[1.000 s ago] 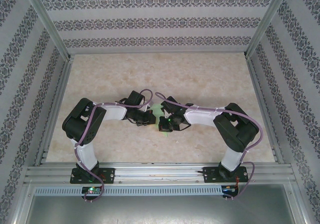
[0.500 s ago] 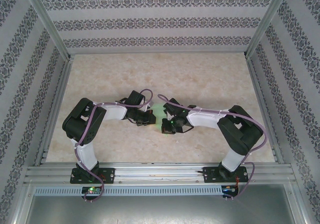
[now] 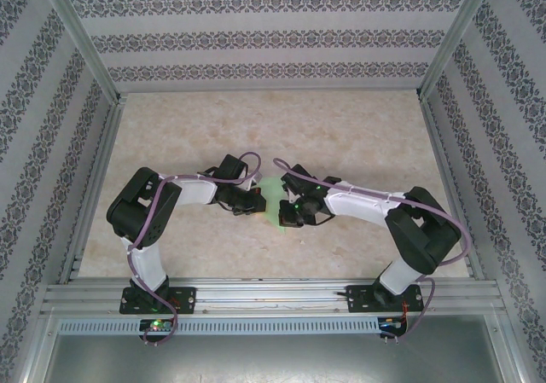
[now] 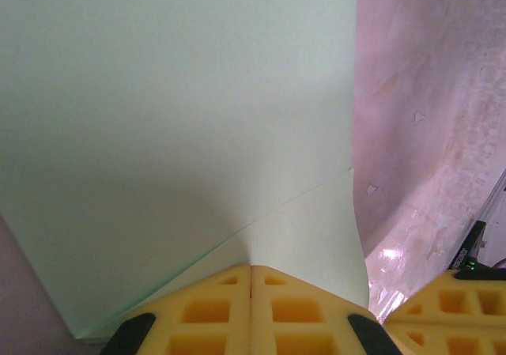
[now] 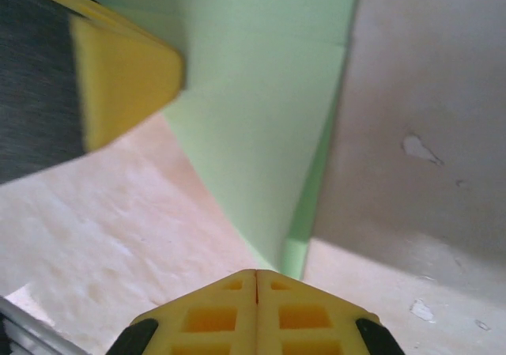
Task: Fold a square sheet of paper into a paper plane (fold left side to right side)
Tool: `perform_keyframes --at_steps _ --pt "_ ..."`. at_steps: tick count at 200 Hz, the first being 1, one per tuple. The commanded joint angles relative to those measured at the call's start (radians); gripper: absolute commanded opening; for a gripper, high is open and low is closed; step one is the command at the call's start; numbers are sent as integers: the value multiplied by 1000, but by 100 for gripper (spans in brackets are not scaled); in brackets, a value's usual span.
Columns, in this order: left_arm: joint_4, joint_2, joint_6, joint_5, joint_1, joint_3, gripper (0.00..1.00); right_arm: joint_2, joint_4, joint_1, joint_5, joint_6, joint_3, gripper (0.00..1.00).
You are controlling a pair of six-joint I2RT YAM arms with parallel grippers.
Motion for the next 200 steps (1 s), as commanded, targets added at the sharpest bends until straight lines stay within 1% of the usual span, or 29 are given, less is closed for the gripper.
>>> perform_keyframes --at_steps 1,51,91,131,200 --pt "-85 36 24 -115 -7 -13 0 -9 30 20 -23 -8 14 0" --pt "-85 33 24 -113 -7 -14 0 61 97 32 -45 6 26 0" --pt "-83 34 22 -113 -7 -15 0 107 101 34 -50 11 18 0" --pt "-85 35 22 -116 -7 -17 0 107 85 27 -30 31 -30 0" --pt "-94 41 26 -123 -7 -10 0 54 35 23 -29 42 -114 0"
